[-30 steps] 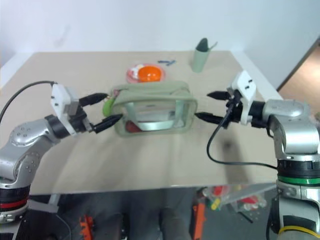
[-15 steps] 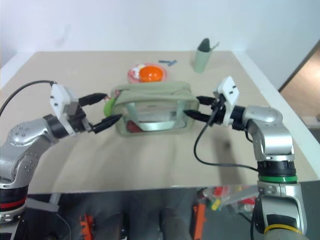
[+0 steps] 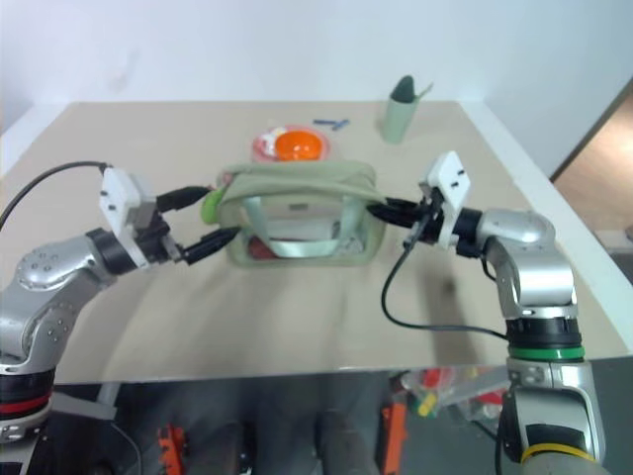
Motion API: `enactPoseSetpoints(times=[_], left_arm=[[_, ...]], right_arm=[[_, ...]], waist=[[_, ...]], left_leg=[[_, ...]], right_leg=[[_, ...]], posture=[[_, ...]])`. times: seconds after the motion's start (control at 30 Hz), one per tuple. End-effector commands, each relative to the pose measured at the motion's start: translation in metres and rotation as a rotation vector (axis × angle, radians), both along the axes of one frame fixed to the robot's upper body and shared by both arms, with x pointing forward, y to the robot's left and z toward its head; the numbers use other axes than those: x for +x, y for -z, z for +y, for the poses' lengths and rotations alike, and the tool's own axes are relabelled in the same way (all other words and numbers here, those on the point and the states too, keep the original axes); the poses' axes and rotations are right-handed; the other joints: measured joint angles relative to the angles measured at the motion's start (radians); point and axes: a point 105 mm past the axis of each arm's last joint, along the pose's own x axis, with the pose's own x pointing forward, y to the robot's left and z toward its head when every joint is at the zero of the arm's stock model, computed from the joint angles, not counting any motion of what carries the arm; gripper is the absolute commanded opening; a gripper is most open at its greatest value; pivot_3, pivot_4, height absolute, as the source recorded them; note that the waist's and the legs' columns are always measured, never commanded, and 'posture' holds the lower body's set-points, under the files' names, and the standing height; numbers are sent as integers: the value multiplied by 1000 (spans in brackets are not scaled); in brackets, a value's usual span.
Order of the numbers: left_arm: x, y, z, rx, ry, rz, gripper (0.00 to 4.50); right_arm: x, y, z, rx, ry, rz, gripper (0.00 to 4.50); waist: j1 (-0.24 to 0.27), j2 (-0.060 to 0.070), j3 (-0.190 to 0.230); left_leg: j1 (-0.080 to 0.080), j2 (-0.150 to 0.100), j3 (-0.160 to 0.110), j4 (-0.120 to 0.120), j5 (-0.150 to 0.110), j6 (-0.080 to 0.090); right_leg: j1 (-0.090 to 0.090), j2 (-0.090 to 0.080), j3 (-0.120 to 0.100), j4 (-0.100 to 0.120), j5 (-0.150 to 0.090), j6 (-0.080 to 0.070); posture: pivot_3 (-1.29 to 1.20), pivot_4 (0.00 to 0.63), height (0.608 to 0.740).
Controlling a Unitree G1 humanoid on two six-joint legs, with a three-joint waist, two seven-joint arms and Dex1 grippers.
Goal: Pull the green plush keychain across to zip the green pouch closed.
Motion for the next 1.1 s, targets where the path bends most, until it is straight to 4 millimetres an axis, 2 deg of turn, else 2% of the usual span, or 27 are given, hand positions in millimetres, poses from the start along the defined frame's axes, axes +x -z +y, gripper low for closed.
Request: enactPoseSetpoints(times=[0.03, 0.1, 0.23, 0.37, 0.63, 0.73, 0.8, 0.83, 0.87, 0.97, 1.03, 1.1], left_arm=[[-2, -3, 18, -11, -68, -7, 4500], [-3, 4, 24, 4, -96, 8, 4500], [1, 11, 27, -88, -122, 65, 4500], [8, 9, 26, -198, -131, 107, 4500], [8, 3, 30, -319, -107, 125, 4500], [8, 5, 29, -325, -94, 141, 3827], [9, 11, 27, -327, -89, 165, 2934], [10, 14, 27, -328, -90, 176, 2774], [11, 16, 27, -328, -93, 179, 2286], [13, 18, 26, -332, -97, 178, 1398], [14, 19, 25, -329, -100, 182, 546], [15, 21, 25, -321, -102, 184, 99]], right_arm=[[-8, -15, 3, 5, -47, -79, 123], [-9, -14, 2, 1, -51, -82, 123], [-9, -12, 1, -14, -46, -90, 123], [-9, -10, -1, -31, -43, -95, 123], [-10, -8, -2, -52, -40, -99, 123], [-10, -8, -1, -62, -41, -101, 0], [-10, -9, -1, -66, -40, -102, 0], [-10, -9, -1, -67, -40, -102, 0], [-10, -9, -1, -68, -40, -102, 0], [-10, -10, -1, -71, -38, -105, 0], [-10, -11, -2, -73, -37, -106, 0], [-9, -10, -2, -74, -34, -106, 0]], waist=[[-1, 0, 0], [-1, 0, 0], [0, 0, 0], [0, 0, 0], [0, 0, 0], [1, 0, 0], [1, 0, 0], [1, 0, 0], [1, 0, 0], [1, 0, 0], [1, 0, 0], [1, 0, 0]], left_leg=[[0, 0, 0, 0, 0, 0], [0, 0, 0, -1, 0, 0], [0, 0, -1, -1, 0, 0], [0, 0, 0, 0, 0, 0], [0, 0, 0, 0, 0, 0], [0, 0, 0, 0, 0, 0], [0, 0, 0, 0, 0, 0], [0, 0, 0, 0, 0, 0], [0, 0, 0, 0, 0, 0], [0, 0, 0, 0, 0, 0], [0, 0, 0, 0, 0, 0], [0, 0, 0, 0, 0, 0]], right_leg=[[0, 0, 0, 0, 0, 0], [0, 0, 0, 0, 0, 0], [0, 0, -1, 0, 0, 0], [0, 0, 0, 0, 0, 0], [0, 0, 0, 0, 0, 0], [0, 0, 0, 0, 0, 0], [0, 0, 0, 0, 0, 0], [0, 0, 0, 0, 0, 0], [0, 0, 0, 0, 1, 0], [0, 0, 0, 0, 0, 0], [0, 0, 0, 0, 0, 0], [0, 0, 0, 0, 0, 0]], posture=[[0, 150, 740], [0, 150, 740], [0, 150, 740], [0, 150, 740], [0, 150, 740], [0, 150, 740], [0, 150, 740], [0, 150, 740], [0, 150, 740], [0, 150, 740], [0, 150, 740], [0, 150, 740]])
